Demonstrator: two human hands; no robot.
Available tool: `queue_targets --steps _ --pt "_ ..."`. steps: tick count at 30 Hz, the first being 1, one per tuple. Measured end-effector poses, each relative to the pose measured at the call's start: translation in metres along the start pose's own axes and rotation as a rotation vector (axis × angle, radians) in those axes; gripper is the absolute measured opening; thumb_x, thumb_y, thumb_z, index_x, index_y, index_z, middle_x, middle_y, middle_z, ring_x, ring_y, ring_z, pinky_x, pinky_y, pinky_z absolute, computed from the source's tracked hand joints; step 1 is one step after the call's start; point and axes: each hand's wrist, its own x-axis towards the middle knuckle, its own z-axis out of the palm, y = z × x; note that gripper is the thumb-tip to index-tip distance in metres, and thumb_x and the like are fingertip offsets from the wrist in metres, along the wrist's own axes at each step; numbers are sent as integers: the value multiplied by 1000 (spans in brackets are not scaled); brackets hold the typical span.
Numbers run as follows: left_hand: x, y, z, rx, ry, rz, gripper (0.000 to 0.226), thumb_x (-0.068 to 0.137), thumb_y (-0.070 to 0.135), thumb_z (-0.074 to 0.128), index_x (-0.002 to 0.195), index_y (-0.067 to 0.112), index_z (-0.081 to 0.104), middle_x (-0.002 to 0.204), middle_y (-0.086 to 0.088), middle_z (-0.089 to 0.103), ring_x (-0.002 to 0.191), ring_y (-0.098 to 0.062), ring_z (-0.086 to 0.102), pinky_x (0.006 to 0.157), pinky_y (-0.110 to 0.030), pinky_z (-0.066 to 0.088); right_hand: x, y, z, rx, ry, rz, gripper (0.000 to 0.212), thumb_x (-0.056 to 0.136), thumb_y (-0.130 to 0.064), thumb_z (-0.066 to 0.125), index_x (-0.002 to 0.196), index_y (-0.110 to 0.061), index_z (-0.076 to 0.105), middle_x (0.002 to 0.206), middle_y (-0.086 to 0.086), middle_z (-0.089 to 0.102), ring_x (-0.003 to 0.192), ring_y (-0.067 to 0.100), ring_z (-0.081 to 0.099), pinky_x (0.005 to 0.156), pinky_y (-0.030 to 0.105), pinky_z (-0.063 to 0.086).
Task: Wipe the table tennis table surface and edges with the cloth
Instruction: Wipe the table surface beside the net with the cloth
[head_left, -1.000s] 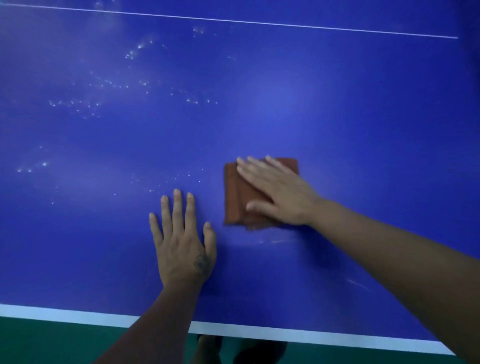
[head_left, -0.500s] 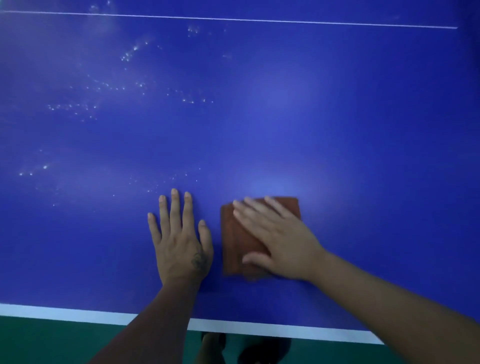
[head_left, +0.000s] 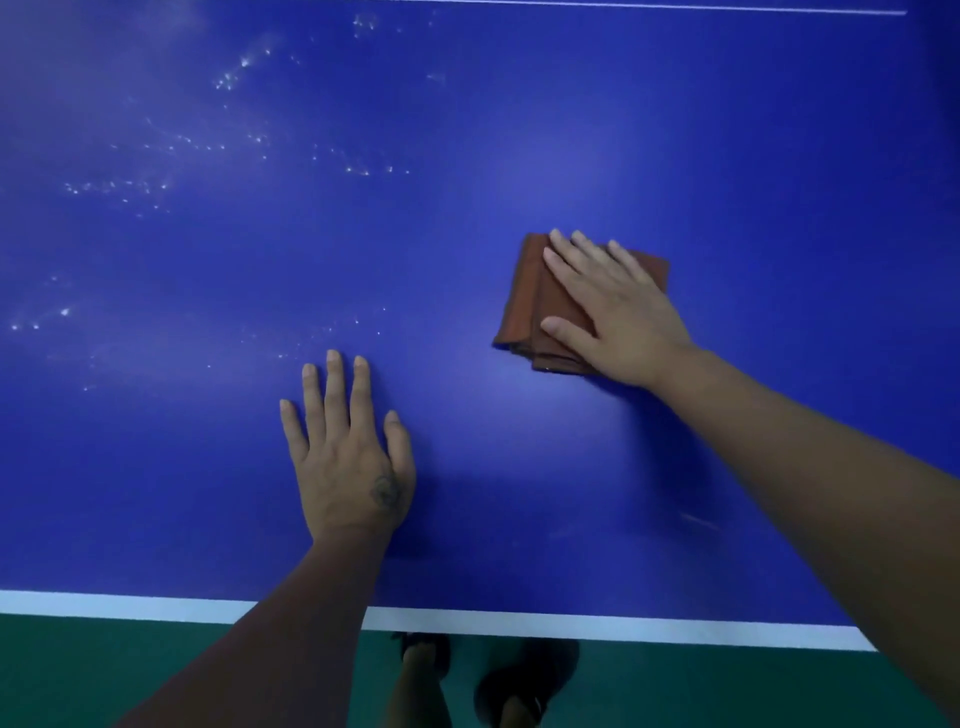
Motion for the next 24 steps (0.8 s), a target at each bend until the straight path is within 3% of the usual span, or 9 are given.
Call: queue_targets --steps 3,9,12,19,24 --pt "-1 0 0 -11 5 3 69 104 39 33 167 10 34 178 -9 23 167 -31 12 133 -60 10 -34 -27 10 -34 24 -3 81 103 -69 29 167 -20 21 176 -3 10 162 17 10 130 49 15" --pt "-2 -1 -2 -23 -9 -2 69 105 39 34 168 10 32 178 -10 21 167 -31 10 134 -59 7 -140 -86 28 47 -52 -236 85 102 -71 40 168 -23 16 176 -4 6 162 17 7 131 48 12" --pt "-2 1 -4 -25 -25 -6 70 105 40 33 168 10 31 179 -9 19 167 -30 8 134 -59 6 -129 -74 19 91 -111 -292 87 101 -72 42 168 -24 14 176 -6 5 162 14 5 132 44 5" --pt "-2 2 -4 -23 -44 -26 73 105 46 31 169 13 29 179 -7 17 167 -29 6 134 -57 4 -68 34 -8 89 -63 46 86 100 -70 38 168 -22 15 175 -7 7 162 14 6 131 50 11" --pt "-3 2 -4 -33 -38 -26 74 105 49 31 169 12 30 179 -8 18 167 -30 7 134 -56 3 -121 30 7 -38 5 58 82 104 -66 34 167 -18 16 176 -5 8 162 16 8 129 52 17"
